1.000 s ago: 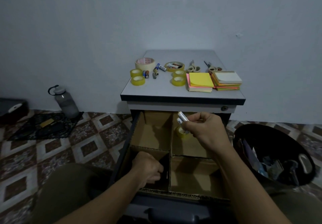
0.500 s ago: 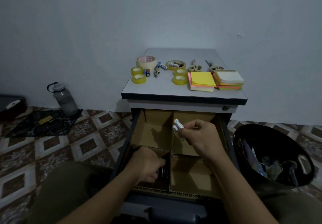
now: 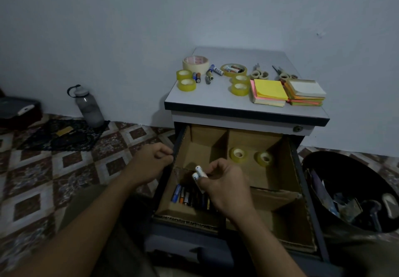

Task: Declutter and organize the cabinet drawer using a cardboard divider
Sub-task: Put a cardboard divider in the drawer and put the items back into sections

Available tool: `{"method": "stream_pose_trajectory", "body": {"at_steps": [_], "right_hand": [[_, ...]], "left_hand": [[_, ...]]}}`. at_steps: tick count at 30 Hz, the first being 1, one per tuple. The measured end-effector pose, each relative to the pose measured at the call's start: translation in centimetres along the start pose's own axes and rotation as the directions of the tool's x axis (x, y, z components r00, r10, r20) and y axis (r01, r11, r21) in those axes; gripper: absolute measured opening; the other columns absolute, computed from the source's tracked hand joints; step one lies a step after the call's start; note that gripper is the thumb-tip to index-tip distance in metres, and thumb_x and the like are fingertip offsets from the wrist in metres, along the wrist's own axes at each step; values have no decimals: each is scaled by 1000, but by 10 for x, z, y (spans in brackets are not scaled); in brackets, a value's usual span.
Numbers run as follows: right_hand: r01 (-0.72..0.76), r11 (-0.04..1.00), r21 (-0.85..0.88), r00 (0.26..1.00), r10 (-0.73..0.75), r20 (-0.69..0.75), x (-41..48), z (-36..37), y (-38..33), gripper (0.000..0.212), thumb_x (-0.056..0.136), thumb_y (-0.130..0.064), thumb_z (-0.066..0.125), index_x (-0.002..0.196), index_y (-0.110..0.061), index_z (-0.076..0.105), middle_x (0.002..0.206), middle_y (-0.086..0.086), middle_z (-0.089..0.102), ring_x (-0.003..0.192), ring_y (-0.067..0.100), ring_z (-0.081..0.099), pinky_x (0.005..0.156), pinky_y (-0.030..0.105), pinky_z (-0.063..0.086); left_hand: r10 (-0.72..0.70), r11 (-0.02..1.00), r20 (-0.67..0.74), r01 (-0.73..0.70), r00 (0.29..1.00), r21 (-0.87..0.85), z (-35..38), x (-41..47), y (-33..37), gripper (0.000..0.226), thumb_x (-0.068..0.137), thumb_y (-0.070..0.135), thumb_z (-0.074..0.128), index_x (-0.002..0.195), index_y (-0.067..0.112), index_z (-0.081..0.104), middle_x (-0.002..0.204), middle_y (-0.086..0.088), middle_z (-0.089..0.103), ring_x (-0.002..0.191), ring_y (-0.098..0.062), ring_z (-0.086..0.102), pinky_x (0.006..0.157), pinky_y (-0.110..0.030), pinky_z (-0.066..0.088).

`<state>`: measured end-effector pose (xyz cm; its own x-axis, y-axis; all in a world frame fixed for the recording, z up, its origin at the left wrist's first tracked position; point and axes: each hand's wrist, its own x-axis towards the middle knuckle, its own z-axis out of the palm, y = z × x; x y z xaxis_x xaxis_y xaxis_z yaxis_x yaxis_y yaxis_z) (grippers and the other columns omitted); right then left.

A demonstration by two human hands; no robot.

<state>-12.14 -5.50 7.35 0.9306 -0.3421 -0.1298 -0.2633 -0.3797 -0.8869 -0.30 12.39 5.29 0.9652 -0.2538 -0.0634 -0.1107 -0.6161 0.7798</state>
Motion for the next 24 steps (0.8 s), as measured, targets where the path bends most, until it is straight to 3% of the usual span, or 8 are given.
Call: {"method": "stream_pose_trajectory", "body": {"at_steps": [2,5,7,13,18,20,24], "right_hand": [[3,997,-73,1000,-2,20,-1,11,-3,15,86,-32,75,79,-28,62,80,-6,67,69,7,65,50,23,53],[-94,987,-126,993,103,62,-1,33,-1,22,84,-38,77,73,-22,66,75,-4,69,69,9,65,61,30,59],[-177,969,-174,978,193,80,2,46,4,25,83,-38,76,74,-17,68,72,-3,68,65,8,62,60,27,55],[-406,914,-18,911,406,73,25,72,12,26,81,-38,77,77,-13,75,73,-1,70,63,12,65,50,17,48],[-591,750,298,806,541,239,37,81,22,13,77,-9,77,87,-2,73,80,10,75,73,27,74,65,35,59],[-618,718,321,785,545,294,35,76,23,2,81,4,71,81,2,70,73,12,72,62,24,69,58,32,56],[-603,752,266,793,532,295,35,73,27,16,80,16,59,71,3,62,72,14,66,61,25,64,51,23,47]], "left_hand": [[-29,994,-19,27,999,-104,3,-1,0,6,94,22,64,99,22,67,88,-3,69,84,-20,67,66,-31,54],[-81,972,-9,77,997,-221,2,-3,-2,8,95,21,64,100,19,69,92,-5,70,84,-22,69,65,-33,56],[-92,962,16,93,996,-257,1,-2,-7,8,94,22,65,100,21,70,94,-6,71,86,-23,71,70,-37,59],[-74,961,25,78,997,-265,4,1,-12,7,93,22,67,100,21,68,91,-6,68,85,-25,69,74,-42,58],[-63,966,28,68,998,-249,6,2,-13,10,92,22,68,101,22,65,92,-5,64,88,-21,67,71,-35,55],[-60,968,25,64,998,-244,6,2,-13,10,91,22,69,101,23,65,93,-5,65,88,-19,66,70,-32,52],[-51,966,41,60,998,-250,7,2,-13,13,92,22,69,104,22,64,96,-5,65,90,-17,66,68,-28,49]]}}
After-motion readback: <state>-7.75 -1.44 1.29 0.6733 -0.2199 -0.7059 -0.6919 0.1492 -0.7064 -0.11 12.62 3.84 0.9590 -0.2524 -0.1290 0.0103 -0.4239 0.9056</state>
